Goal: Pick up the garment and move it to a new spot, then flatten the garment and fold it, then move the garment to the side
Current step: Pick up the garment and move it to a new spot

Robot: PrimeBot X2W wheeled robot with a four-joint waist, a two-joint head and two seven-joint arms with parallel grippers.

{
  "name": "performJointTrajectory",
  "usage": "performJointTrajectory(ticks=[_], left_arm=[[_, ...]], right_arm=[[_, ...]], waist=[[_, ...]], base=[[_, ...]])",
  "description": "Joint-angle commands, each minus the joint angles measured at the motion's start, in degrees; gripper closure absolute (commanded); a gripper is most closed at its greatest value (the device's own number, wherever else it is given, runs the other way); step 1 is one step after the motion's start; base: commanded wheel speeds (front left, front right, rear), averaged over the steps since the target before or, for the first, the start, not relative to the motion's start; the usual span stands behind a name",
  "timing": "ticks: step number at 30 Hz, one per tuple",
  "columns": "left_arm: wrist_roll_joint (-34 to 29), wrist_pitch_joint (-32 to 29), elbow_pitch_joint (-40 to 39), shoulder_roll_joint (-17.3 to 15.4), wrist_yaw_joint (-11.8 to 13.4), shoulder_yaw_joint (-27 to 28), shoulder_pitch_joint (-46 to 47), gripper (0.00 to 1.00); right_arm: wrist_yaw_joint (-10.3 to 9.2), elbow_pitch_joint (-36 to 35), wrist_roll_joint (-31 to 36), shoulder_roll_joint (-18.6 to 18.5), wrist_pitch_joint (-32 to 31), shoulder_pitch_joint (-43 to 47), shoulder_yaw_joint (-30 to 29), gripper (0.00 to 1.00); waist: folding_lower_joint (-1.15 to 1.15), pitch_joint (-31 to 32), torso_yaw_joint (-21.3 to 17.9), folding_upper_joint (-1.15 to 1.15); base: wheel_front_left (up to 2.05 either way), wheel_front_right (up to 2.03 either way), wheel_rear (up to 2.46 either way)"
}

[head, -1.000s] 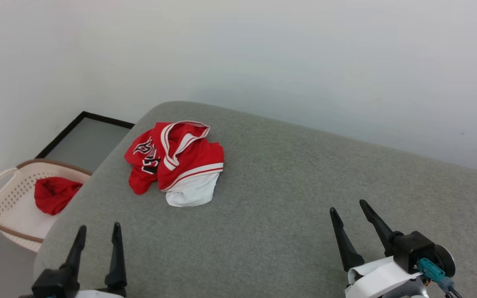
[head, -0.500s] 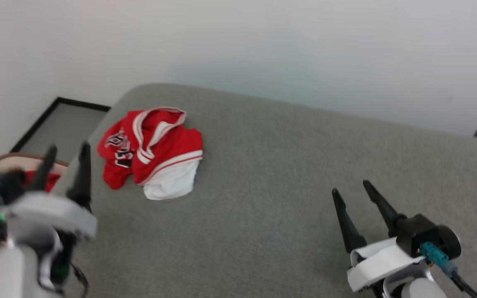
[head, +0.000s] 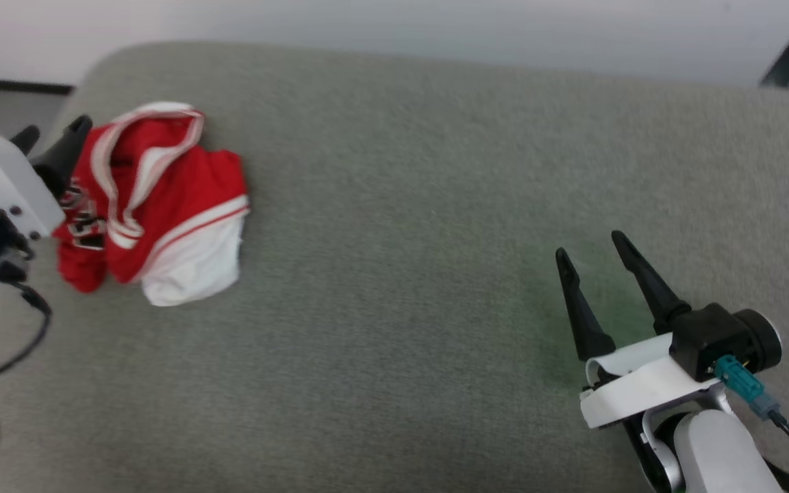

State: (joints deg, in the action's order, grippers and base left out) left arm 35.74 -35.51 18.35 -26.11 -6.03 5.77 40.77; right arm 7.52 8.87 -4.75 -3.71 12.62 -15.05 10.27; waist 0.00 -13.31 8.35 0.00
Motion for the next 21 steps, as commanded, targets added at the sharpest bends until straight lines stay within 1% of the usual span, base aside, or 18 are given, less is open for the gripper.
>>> performJointTrajectory(ticks=[1,3,7,11,15,18,21], left_arm=[[-0.6,-2.5,1.8,-1.5,0.7,-0.6,1.9,0.00],[0.1,-7.1,4.8,-2.2,1.6,-1.3,4.0,0.00],[-0.4,-15.3,10.1,-4.4,3.1,-3.2,7.7,0.00],[-0.4,-22.0,14.9,-5.5,4.7,-4.5,10.5,0.00],[-1.3,-25.7,18.7,-6.5,6.2,-5.6,11.9,0.00],[-1.4,-28.3,21.3,-6.2,7.1,-6.6,12.2,0.00],[-1.0,-28.6,23.2,-5.0,7.5,-6.9,12.1,0.00]], right_arm=[[-0.06,-0.3,0.2,-0.4,0.4,-1.2,0.1,0.00],[-0.06,-0.7,0.1,-0.3,0.4,-1.6,0.1,0.00],[-0.06,-1.5,0.1,-0.4,0.4,-2.5,-0.3,0.00],[-0.06,-2.3,-0.3,-0.6,0.2,-3.1,-0.5,0.00],[-0.06,-2.9,-0.8,-0.5,0.0,-3.4,-0.4,0.00],[-0.06,-3.4,-0.9,-0.4,-0.3,-3.8,-0.4,0.00],[-0.06,-3.7,-1.0,-0.4,-0.5,-4.1,-0.5,0.00]], waist=[[0.00,-6.8,-5.5,0.00],[0.00,-8.1,-6.4,0.00],[0.00,-10.7,-7.7,0.00],[0.00,-12.7,-8.6,0.00],[0.00,-14.1,-9.5,0.00],[0.00,-15.1,-9.8,0.00],[0.00,-15.8,-10.0,0.00]], base=[[0.00,0.00,0.00],[0.00,0.00,0.00],[0.00,0.00,0.00],[0.00,0.00,0.00],[0.00,0.00,0.00],[0.00,0.00,0.00],[0.00,0.00,0.00]])
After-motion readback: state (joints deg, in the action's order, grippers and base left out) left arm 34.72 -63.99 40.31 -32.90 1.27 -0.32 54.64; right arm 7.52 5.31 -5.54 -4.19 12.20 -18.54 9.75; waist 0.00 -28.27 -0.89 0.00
